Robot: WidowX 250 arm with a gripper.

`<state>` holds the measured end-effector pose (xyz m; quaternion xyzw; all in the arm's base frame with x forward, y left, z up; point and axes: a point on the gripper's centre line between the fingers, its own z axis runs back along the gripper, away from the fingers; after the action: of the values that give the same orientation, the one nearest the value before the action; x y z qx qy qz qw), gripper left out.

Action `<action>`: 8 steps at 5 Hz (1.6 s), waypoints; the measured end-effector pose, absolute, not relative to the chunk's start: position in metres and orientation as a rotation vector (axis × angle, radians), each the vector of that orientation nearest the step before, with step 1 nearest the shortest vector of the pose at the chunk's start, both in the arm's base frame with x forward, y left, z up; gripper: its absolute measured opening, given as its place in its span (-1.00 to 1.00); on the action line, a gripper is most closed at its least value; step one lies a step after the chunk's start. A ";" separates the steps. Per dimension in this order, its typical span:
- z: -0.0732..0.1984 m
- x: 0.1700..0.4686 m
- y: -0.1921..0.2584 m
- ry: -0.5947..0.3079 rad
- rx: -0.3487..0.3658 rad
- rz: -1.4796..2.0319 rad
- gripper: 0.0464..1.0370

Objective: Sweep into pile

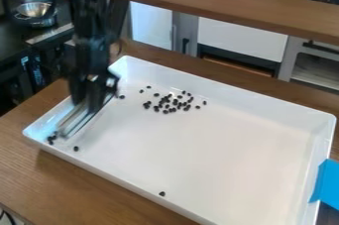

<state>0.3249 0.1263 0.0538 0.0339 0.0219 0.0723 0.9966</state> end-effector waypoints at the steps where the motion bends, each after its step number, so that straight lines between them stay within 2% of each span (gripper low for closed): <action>1: 0.076 0.339 0.083 -0.022 -0.044 0.118 -0.35; 2: 0.090 0.360 0.031 -0.065 -0.099 0.086 -0.35; 3: 0.096 0.369 -0.008 -0.077 -0.074 0.040 -0.35; 6: 0.042 0.410 -0.046 -0.014 0.017 0.075 -0.35; 8: 0.026 0.420 -0.044 0.000 0.045 0.096 -0.35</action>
<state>0.4196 -0.0440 0.0262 0.0224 -0.0001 0.0478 0.9986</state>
